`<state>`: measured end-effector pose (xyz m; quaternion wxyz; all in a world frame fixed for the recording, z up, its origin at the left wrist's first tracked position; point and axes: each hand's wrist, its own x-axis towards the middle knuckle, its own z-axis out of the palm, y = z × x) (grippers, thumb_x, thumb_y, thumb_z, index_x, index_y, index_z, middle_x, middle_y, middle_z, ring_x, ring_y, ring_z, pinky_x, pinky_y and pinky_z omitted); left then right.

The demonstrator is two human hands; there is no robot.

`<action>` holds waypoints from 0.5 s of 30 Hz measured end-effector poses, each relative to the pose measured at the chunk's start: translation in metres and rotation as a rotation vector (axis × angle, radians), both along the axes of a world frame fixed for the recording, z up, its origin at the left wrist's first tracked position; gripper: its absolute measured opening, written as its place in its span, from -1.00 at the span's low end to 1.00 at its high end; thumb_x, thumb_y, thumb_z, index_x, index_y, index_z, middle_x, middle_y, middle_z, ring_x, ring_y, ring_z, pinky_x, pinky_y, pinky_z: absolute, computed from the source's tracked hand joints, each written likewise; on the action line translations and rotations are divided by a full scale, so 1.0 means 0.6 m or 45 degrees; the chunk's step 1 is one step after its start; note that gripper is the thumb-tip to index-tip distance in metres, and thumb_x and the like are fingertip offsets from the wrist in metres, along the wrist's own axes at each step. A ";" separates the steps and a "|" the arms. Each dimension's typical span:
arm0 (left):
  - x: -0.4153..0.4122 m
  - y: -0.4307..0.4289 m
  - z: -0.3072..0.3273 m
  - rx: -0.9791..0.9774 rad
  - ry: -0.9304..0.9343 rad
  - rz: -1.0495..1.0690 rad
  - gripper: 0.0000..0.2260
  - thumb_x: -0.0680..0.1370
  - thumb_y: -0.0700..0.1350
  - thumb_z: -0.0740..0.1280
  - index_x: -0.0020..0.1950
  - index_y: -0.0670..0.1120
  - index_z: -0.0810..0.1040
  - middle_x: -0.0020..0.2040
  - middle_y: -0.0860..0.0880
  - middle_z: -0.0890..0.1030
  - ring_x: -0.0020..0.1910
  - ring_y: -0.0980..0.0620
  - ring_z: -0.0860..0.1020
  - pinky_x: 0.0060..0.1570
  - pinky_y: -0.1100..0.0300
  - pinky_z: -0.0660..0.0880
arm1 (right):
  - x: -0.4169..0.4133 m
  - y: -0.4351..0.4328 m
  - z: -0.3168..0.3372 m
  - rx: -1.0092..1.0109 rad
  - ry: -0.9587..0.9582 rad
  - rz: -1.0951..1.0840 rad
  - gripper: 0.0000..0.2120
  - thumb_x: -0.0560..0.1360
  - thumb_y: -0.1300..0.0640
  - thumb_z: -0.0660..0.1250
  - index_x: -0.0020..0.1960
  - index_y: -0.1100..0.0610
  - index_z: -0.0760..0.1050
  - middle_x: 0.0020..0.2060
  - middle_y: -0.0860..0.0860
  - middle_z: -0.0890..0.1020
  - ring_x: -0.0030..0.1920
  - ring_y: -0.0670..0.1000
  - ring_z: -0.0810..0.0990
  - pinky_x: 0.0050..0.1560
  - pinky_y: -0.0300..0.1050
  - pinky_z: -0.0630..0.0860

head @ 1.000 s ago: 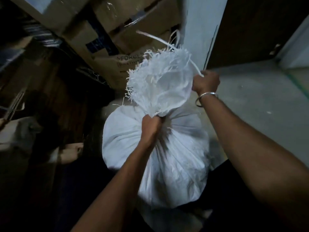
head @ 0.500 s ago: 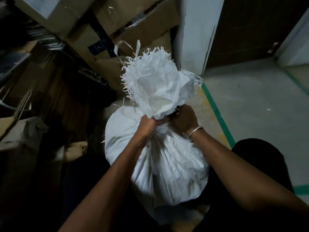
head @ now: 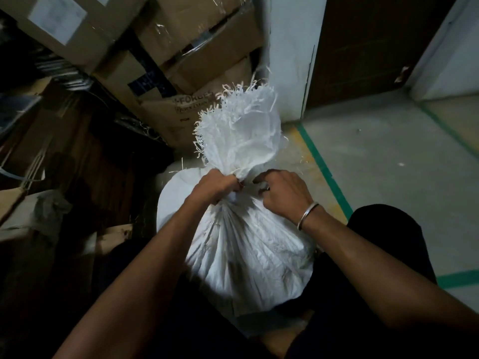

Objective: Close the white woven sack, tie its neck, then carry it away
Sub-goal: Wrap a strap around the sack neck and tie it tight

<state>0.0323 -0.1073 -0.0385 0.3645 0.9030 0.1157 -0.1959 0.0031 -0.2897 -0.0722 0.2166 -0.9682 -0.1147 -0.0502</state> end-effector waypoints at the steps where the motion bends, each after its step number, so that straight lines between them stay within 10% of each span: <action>1: 0.001 0.000 0.003 0.032 0.003 0.003 -0.73 0.23 0.00 0.46 -0.25 -0.18 0.59 -0.30 -0.16 0.62 -0.45 -0.11 0.56 -0.45 0.17 0.48 | -0.009 0.006 -0.001 0.015 -0.036 -0.039 -0.63 0.38 0.13 0.35 0.16 -0.06 0.66 0.03 0.03 0.73 0.04 0.17 0.67 0.02 -0.02 0.61; 7: 0.001 0.017 0.000 -0.148 0.117 0.122 -0.54 0.20 -0.08 0.71 -0.05 -0.29 0.67 -0.19 -0.29 0.71 -0.31 -0.18 0.71 -0.23 -0.08 0.70 | -0.054 0.042 -0.029 0.042 -0.110 -0.017 -0.83 0.43 0.11 0.36 -0.02 0.09 0.66 -0.11 0.11 0.71 -0.06 0.21 0.67 -0.08 0.02 0.57; 15: -0.037 0.021 -0.039 -0.503 0.135 0.487 -0.39 -0.02 -0.14 0.74 -0.07 -0.32 0.66 -0.23 -0.27 0.71 -0.31 -0.20 0.72 -0.25 -0.11 0.70 | -0.121 0.072 -0.037 -0.065 0.054 0.320 -0.31 0.29 0.08 0.26 0.43 0.11 0.34 0.20 0.08 0.48 0.16 0.12 0.44 0.16 -0.03 0.53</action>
